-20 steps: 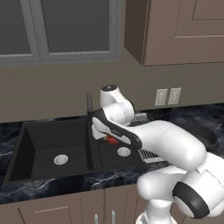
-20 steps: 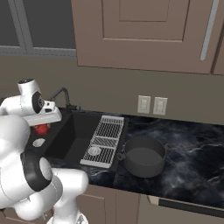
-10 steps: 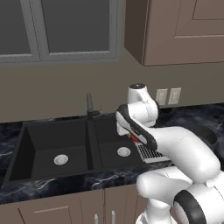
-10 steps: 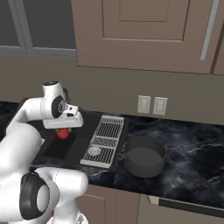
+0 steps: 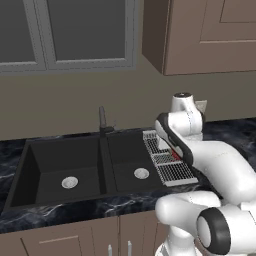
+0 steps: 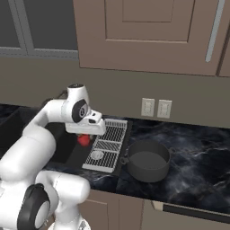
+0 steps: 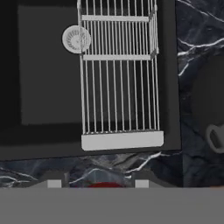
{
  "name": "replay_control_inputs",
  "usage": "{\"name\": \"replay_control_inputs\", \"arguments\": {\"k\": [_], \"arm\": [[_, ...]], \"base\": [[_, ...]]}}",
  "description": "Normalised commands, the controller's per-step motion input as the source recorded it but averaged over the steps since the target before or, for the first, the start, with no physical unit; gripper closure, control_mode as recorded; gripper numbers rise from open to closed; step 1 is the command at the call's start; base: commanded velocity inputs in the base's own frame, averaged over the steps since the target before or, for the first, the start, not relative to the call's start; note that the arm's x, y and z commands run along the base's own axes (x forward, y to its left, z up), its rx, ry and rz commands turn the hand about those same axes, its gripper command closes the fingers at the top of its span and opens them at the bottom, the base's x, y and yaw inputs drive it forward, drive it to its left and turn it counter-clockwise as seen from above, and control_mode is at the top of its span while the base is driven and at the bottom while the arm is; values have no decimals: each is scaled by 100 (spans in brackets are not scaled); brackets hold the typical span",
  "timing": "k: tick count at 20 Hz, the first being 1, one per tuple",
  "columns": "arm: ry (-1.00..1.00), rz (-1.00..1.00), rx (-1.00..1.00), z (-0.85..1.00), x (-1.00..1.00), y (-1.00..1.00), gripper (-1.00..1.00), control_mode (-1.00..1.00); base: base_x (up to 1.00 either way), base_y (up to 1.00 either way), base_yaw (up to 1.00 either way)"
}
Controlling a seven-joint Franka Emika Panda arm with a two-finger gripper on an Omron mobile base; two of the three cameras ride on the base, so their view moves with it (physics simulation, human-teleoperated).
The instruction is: Dump the bell pepper from the pot into the sink. Then turn on the water and wash the bell pepper. Then turn off the water and put the bell pepper back in the pot.
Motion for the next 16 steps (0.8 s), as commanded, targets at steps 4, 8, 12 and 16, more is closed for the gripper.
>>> {"name": "replay_control_inputs", "arguments": {"k": [4,8,12,16], "arm": [[5,-19,0,18,4,-77,100,-100],[4,-19,0,11,4,-79,100,-100],[2,-18,-1,2,7,-79,100,-100],[0,-15,-2,0,9,-69,100,-100]], "base": [[0,0,0],[0,0,0],[0,0,0],[0,0,0]]}}
